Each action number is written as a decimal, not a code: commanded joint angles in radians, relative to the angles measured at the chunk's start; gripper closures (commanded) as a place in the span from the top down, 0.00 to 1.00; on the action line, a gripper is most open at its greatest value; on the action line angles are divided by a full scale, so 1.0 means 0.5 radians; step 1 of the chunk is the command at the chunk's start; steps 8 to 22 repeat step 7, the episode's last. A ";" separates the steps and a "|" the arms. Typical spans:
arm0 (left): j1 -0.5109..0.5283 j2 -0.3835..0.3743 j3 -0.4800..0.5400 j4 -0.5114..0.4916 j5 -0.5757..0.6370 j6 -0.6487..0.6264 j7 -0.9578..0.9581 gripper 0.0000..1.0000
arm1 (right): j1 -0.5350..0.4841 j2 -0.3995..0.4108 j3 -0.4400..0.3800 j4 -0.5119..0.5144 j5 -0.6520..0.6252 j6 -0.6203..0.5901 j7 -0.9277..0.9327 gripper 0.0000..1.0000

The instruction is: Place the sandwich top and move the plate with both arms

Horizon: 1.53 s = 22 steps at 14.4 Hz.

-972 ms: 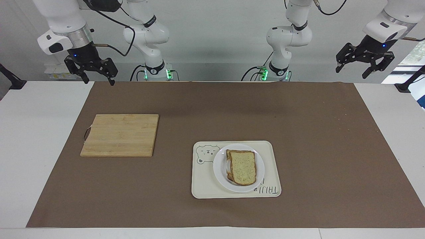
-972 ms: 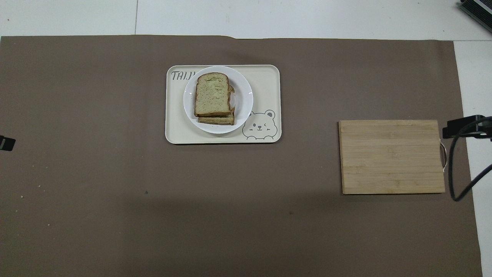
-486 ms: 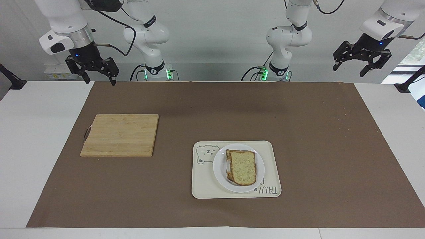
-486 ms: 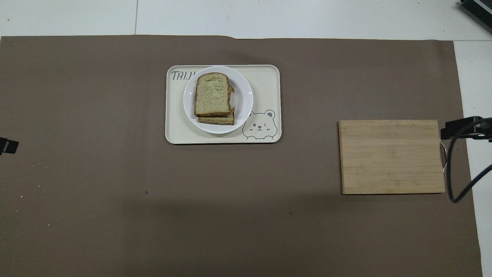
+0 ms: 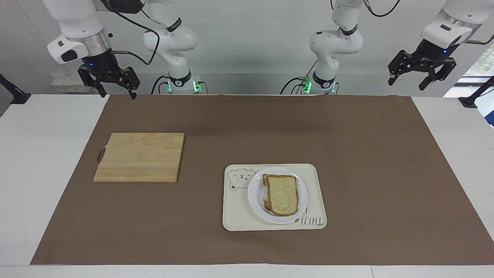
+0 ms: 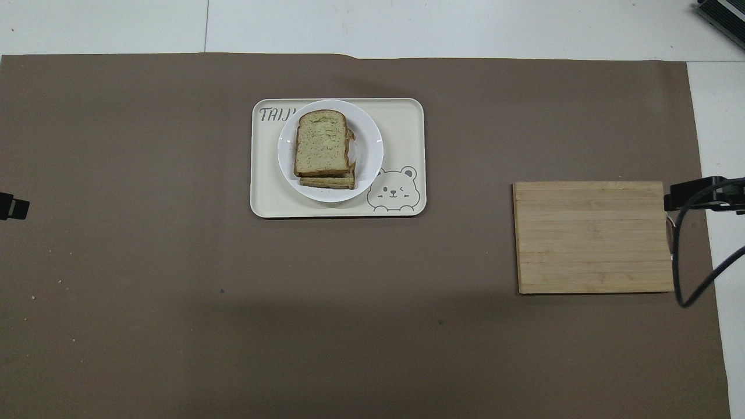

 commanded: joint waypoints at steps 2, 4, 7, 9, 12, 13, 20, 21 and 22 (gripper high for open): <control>-0.013 -0.008 -0.004 -0.018 0.083 0.039 -0.034 1.00 | -0.004 -0.031 0.003 -0.035 0.024 0.017 -0.014 1.00; -0.010 -0.011 -0.004 -0.018 0.080 0.039 -0.034 1.00 | -0.004 -0.031 0.006 -0.035 0.021 0.017 -0.014 1.00; -0.010 -0.017 -0.004 -0.018 0.076 0.029 -0.034 1.00 | -0.004 -0.031 0.003 -0.035 0.024 0.017 -0.014 1.00; -0.010 -0.017 -0.004 -0.018 0.076 0.029 -0.034 1.00 | -0.004 -0.031 0.003 -0.035 0.024 0.017 -0.014 1.00; -0.010 -0.017 -0.004 -0.018 0.076 0.029 -0.034 1.00 | -0.004 -0.031 0.003 -0.035 0.024 0.017 -0.014 1.00; -0.010 -0.017 -0.004 -0.018 0.076 0.029 -0.034 1.00 | -0.004 -0.031 0.003 -0.035 0.024 0.017 -0.014 1.00; -0.010 -0.017 -0.004 -0.018 0.076 0.029 -0.034 1.00 | -0.004 -0.031 0.003 -0.035 0.024 0.017 -0.014 1.00; -0.010 -0.017 -0.004 -0.018 0.076 0.029 -0.034 1.00 | -0.004 -0.031 0.003 -0.035 0.024 0.017 -0.014 1.00; -0.010 -0.017 -0.004 -0.018 0.076 0.029 -0.034 1.00 | -0.004 -0.031 0.003 -0.035 0.024 0.017 -0.014 1.00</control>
